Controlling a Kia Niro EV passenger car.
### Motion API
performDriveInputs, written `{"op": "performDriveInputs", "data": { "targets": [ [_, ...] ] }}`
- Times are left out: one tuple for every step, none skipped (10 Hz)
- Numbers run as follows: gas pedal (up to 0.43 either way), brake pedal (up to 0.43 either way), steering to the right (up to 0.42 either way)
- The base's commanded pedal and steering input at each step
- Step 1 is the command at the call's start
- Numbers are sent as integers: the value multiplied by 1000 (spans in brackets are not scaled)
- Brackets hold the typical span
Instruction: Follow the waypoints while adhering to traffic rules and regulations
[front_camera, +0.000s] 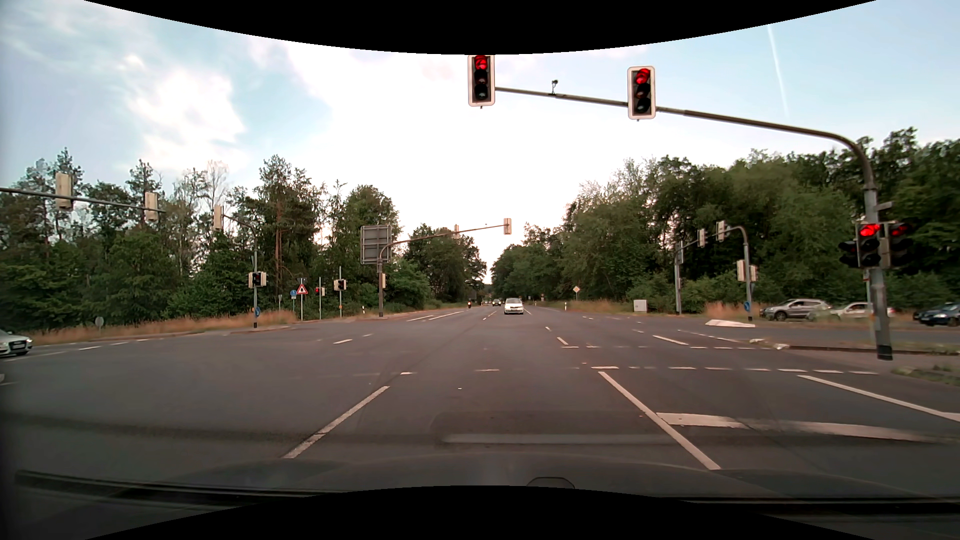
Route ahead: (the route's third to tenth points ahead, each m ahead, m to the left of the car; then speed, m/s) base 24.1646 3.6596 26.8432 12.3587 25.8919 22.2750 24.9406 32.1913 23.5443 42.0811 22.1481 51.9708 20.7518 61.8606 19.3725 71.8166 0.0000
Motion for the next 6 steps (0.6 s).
{"op": "performDriveInputs", "data": {
  "targets": [
    [0,256,-25],
    [0,250,-25],
    [0,256,-25],
    [0,250,-25],
    [0,256,-25],
    [0,250,-25]
  ]
}}
